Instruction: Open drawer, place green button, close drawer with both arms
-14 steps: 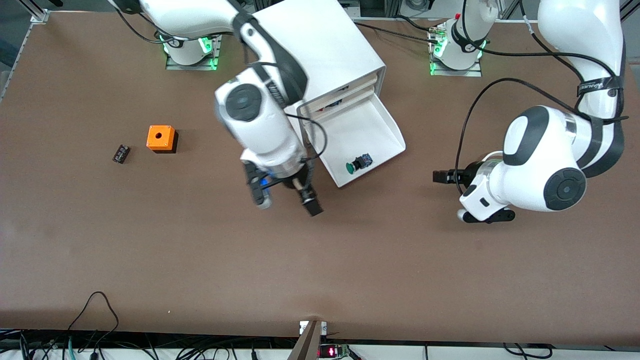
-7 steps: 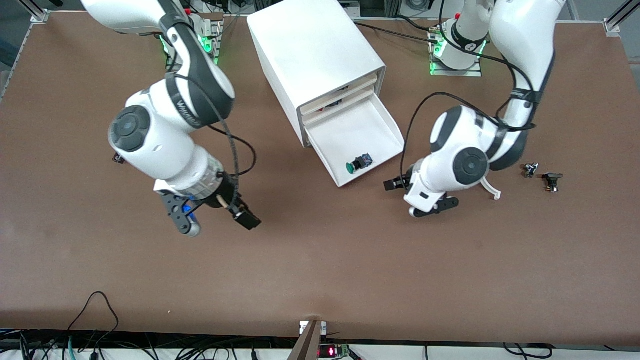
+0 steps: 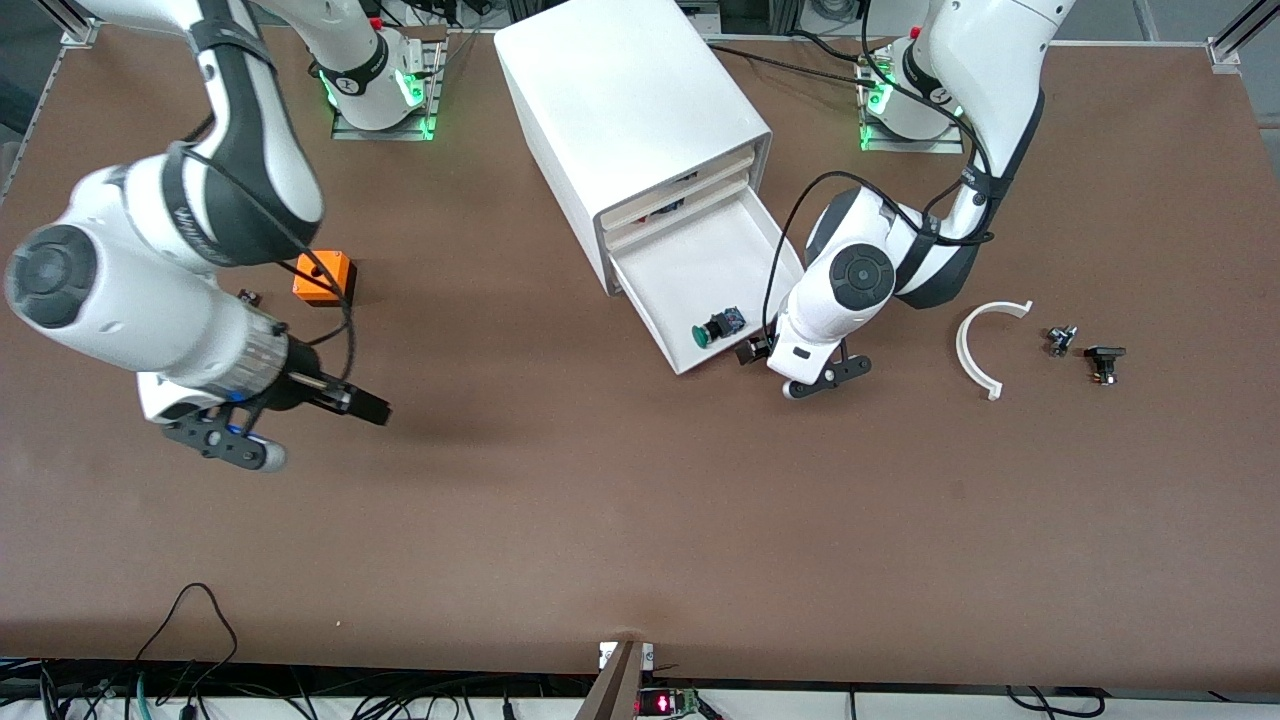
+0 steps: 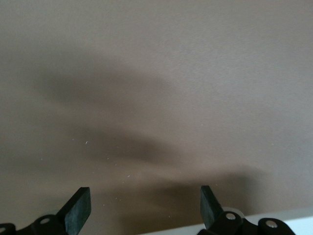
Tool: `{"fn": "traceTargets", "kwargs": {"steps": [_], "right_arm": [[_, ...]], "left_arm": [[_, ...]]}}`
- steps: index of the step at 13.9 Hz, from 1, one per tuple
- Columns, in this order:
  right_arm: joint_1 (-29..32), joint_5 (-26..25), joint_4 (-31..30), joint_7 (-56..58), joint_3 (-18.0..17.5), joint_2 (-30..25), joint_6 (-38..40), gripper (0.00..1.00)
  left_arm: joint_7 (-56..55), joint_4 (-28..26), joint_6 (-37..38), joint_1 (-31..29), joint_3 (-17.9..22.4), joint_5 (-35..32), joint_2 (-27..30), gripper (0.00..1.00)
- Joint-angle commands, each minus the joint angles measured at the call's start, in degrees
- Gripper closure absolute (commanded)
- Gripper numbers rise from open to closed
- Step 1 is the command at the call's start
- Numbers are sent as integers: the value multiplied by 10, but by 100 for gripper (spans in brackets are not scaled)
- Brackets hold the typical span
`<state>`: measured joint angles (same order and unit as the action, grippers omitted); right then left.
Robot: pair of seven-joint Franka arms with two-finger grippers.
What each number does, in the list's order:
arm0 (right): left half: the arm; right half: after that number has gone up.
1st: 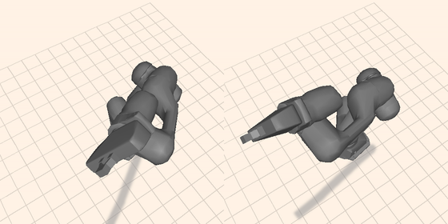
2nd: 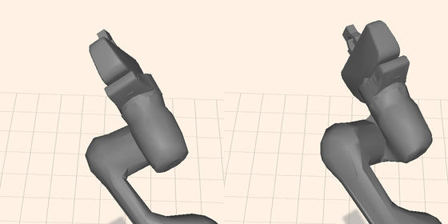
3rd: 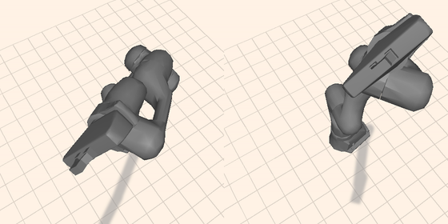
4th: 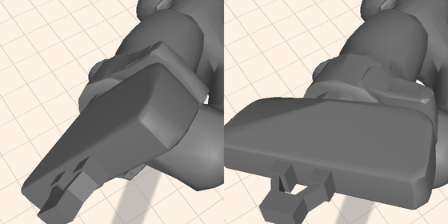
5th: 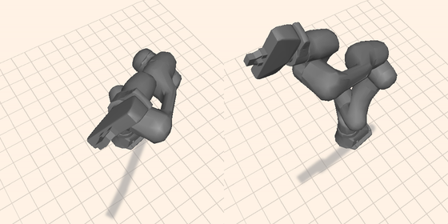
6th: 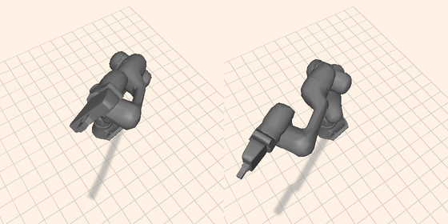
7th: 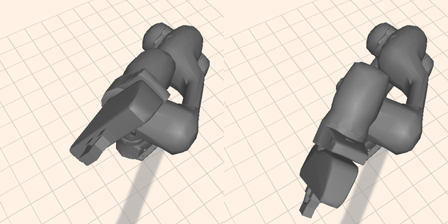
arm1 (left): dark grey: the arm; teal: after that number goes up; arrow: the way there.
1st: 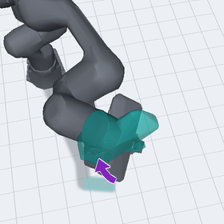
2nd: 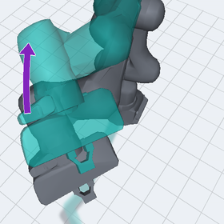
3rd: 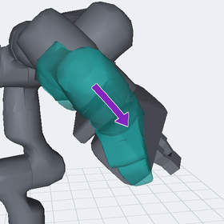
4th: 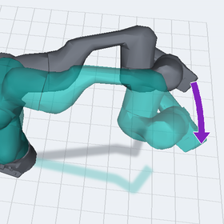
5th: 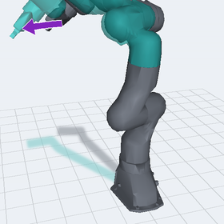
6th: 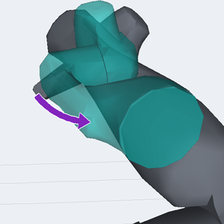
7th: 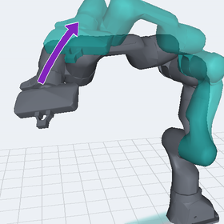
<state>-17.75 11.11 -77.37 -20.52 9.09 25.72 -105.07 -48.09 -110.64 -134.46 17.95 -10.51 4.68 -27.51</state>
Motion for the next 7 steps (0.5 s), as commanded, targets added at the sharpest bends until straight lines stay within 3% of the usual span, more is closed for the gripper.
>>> {"fn": "traceTargets", "kwargs": {"steps": [1,3,5,6,7], "right_arm": [[-4,5,-86,127,40,-73,3,0],[-7,-2,-112,159,58,-101,21,0],[-1,-53,-117,160,55,-129,50,0],[18,-74,-124,160,33,-144,59,0],[63,-89,-142,160,-17,-169,55,0]], "left_arm": [[-39,-34,-17,18,3,-16,24,2],[-79,-34,-16,39,3,-16,23,2],[-114,-44,-12,45,-9,-12,22,2],[-118,-50,-11,39,-28,-12,24,1],[-118,-52,-7,37,-38,-11,25,1]]}}
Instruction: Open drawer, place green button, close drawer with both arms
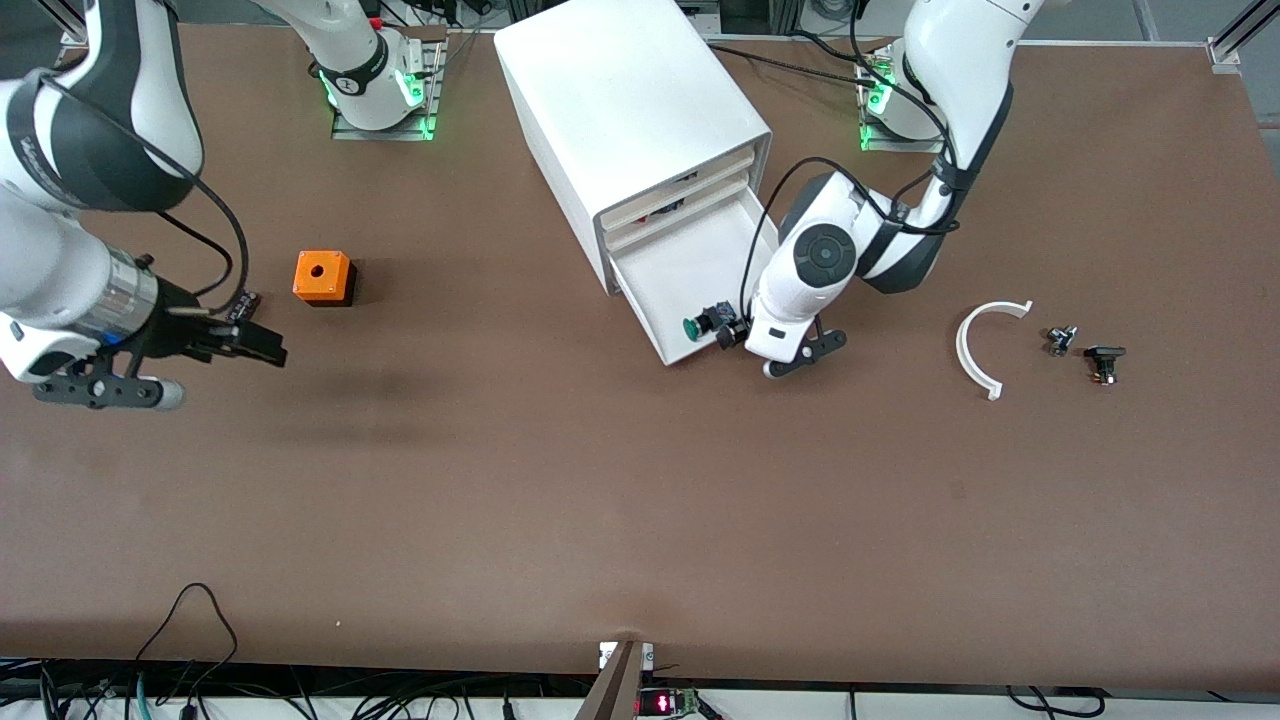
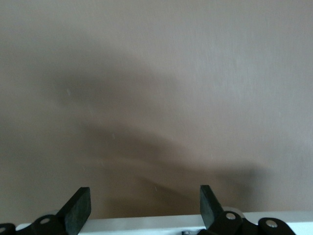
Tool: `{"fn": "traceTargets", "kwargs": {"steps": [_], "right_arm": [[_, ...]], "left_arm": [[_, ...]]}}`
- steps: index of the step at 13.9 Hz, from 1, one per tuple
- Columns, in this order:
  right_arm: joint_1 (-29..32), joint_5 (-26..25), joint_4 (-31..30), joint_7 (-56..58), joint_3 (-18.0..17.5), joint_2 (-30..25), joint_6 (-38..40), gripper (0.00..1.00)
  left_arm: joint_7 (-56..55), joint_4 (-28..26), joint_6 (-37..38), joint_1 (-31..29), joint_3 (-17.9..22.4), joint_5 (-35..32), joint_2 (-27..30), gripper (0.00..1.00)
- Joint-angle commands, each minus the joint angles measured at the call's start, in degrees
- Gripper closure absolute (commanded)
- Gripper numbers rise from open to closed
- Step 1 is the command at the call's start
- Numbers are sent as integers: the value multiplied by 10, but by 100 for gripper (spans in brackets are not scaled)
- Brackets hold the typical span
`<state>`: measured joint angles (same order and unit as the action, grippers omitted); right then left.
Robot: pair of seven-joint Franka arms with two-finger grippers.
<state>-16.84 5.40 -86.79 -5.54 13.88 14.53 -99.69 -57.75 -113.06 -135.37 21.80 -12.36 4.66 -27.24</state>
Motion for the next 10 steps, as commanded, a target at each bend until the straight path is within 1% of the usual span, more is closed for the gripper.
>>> {"fn": "traceTargets", "kwargs": {"steps": [1,2,5,8,10], "right_arm": [[92,-55,-56,9,-104,-73,1,0],[115,-65,-68,10,-122,-91,2,0],[173,-67,-109,43,-159,-143,5,0],[193,-66,-147,63,-162,-180,0,0],[191,-66,-146,66,-162,-184,5,0]], "left_arm": [[-21,-28,12,0,-28,-11,23,1],[-21,-29,19,-2,-41,-9,23,1],[-37,-30,43,-3,-75,-8,26,1],[-68,-30,45,-2,-105,-8,25,1],[-69,-29,70,0,-111,-8,24,1]]}}
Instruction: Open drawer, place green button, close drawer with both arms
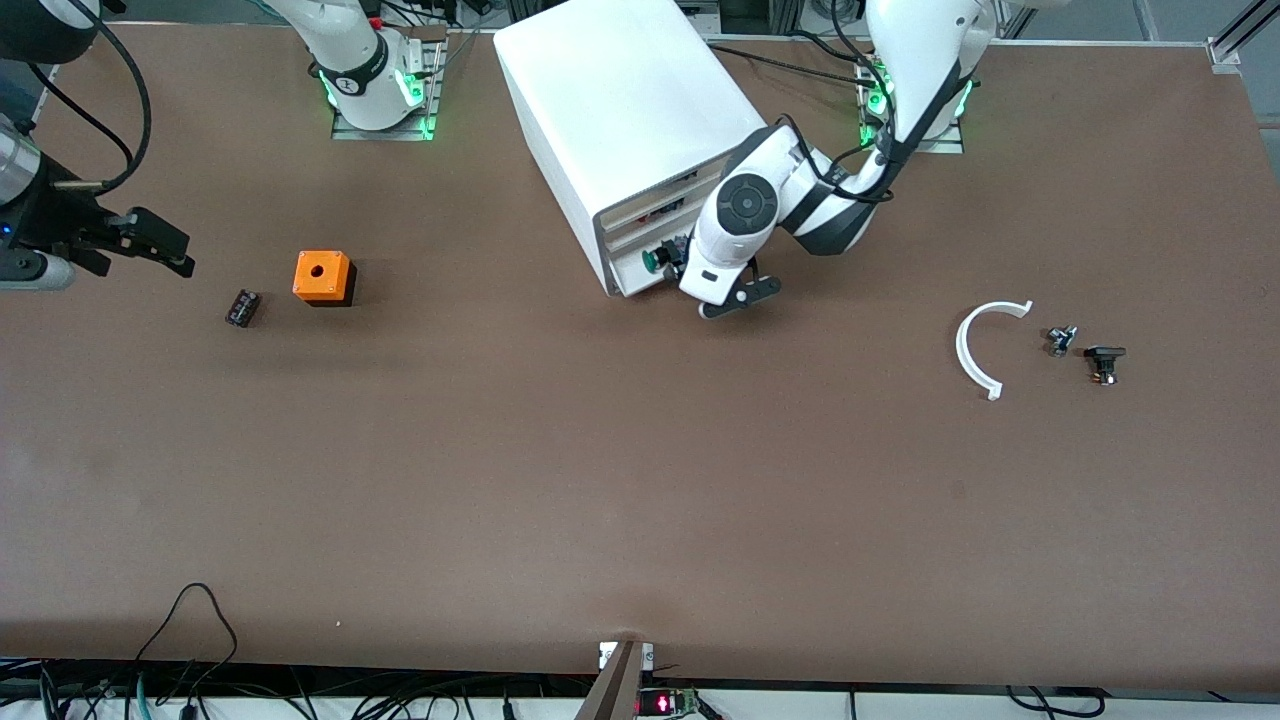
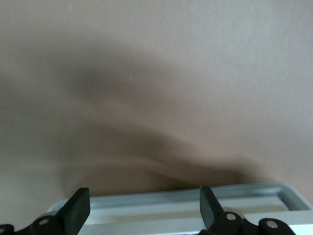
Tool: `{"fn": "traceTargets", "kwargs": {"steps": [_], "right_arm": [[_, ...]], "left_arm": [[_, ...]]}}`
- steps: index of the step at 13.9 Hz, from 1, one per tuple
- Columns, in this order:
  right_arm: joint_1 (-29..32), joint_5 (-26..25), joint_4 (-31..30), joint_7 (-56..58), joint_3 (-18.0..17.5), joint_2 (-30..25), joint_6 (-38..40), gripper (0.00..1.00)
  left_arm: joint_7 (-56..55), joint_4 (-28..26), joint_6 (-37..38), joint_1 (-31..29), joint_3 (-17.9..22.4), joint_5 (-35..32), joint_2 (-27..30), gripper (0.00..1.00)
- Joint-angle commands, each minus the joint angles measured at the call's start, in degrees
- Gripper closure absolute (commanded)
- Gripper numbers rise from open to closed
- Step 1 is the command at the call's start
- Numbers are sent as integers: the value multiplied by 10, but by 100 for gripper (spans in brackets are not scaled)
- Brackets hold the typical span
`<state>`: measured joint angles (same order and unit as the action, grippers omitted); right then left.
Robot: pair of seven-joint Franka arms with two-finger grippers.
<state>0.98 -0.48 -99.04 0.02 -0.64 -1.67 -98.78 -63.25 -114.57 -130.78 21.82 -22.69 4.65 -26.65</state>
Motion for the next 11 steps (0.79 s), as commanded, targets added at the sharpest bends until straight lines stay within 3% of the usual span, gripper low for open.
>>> {"fn": "traceTargets", "kwargs": {"steps": [1,11], "right_arm": [[13,-7,-13,24,-16,-19,-1,0],[12,0,16,23,-15,-6,8,0]], "left_arm": [[-13,-14,37,0,-13,-7,18,1],[-14,-12,41,6,-29,21,15,1]]}}
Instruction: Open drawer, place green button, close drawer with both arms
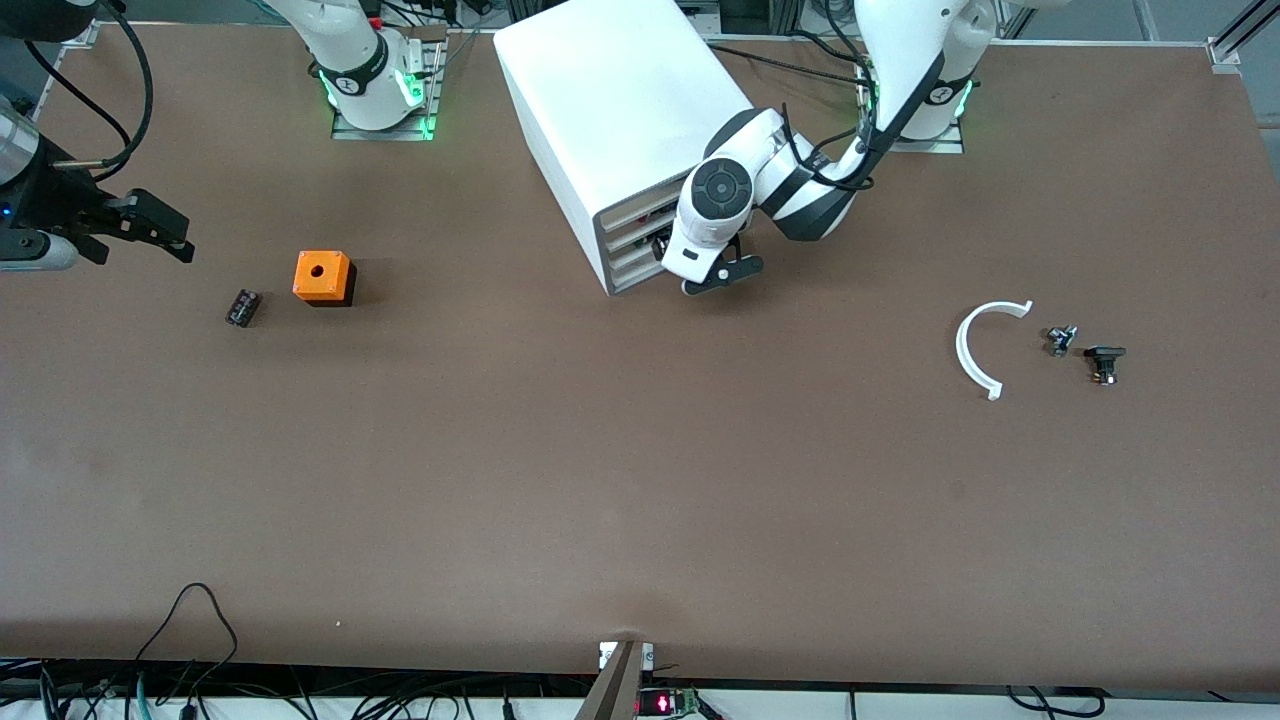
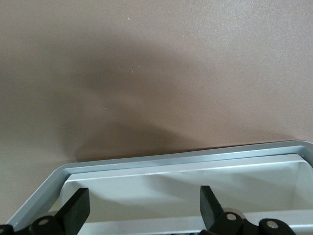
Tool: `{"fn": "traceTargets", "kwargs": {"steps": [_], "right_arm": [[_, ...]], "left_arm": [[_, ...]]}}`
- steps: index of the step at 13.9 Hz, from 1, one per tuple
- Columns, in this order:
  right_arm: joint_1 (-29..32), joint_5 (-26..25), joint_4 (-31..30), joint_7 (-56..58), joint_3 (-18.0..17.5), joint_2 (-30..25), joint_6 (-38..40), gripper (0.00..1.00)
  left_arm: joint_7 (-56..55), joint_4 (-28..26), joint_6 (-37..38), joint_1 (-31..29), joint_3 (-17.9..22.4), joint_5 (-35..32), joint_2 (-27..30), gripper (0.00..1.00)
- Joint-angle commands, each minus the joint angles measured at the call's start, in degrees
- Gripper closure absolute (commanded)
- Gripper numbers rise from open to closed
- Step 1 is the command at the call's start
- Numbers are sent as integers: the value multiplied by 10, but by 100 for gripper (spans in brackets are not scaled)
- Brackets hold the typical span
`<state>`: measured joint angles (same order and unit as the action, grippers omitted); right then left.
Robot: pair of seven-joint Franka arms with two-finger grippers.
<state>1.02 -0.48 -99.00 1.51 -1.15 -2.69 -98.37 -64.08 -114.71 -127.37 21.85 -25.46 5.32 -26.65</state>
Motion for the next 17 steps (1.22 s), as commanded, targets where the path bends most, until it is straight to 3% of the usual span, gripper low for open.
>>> {"fn": "traceTargets", "kwargs": {"steps": [1,4,7,12,17], "right_arm": [[12,0,15,8,-10,6,5,0],[10,-1,15,10,-11,4,5,0],[8,0,16,17,-11,1,11,0],[8,-4,19,19,-18,3,10,0],[9,-4,19,17,-17,1,12,0]], "left_arm": [[-5,-10,7,9,-1,14,14,1],[4,3,26,11,-1,14,19,1],[32,53,88,-26,0,-1,24,1],[204,199,300,-109,0,-80,44,1],[436,284,392,-202,8,-108,84,1]]}}
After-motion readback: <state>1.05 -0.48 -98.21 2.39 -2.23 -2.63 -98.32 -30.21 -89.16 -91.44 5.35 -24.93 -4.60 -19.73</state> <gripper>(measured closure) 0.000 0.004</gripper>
